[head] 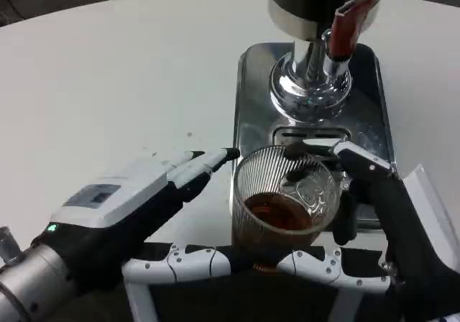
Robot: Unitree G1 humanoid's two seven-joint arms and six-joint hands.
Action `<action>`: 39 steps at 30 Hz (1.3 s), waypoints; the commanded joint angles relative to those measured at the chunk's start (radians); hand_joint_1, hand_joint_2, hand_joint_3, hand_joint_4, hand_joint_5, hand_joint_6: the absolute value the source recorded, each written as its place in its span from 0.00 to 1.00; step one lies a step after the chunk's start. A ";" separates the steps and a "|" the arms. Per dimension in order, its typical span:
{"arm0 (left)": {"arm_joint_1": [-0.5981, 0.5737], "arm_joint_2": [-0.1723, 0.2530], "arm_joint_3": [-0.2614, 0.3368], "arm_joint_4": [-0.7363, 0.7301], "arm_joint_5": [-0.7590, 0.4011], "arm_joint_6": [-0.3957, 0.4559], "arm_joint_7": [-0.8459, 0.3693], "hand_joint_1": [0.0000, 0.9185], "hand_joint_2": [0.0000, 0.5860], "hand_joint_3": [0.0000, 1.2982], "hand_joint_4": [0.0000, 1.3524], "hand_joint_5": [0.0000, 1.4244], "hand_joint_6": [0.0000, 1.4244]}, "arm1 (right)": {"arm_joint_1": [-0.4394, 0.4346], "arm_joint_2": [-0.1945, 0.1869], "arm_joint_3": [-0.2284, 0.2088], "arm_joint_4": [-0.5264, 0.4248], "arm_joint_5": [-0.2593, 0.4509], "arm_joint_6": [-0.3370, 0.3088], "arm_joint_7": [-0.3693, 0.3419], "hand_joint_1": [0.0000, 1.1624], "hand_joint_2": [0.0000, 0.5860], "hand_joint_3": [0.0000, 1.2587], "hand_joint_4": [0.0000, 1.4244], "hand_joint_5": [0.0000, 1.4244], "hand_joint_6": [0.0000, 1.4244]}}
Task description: Grasp the cup under the faucet to collect the drink, then remove the cup.
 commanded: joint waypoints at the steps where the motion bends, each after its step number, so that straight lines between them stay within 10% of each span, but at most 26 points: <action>1: 0.029 0.016 0.013 -0.033 -0.011 0.010 -0.022 0.00 0.18 0.01 0.00 0.00 0.04 | 0.007 0.001 0.001 -0.037 0.021 -0.044 -0.002 0.79 0.23 0.70 0.69 0.86 0.87; 39: 0.287 0.014 0.278 -0.277 -0.111 0.036 -0.091 0.00 0.15 0.00 0.00 0.00 0.00 | 0.031 -0.036 0.016 -0.087 0.061 -0.046 0.088 0.78 0.25 0.70 0.70 0.87 0.88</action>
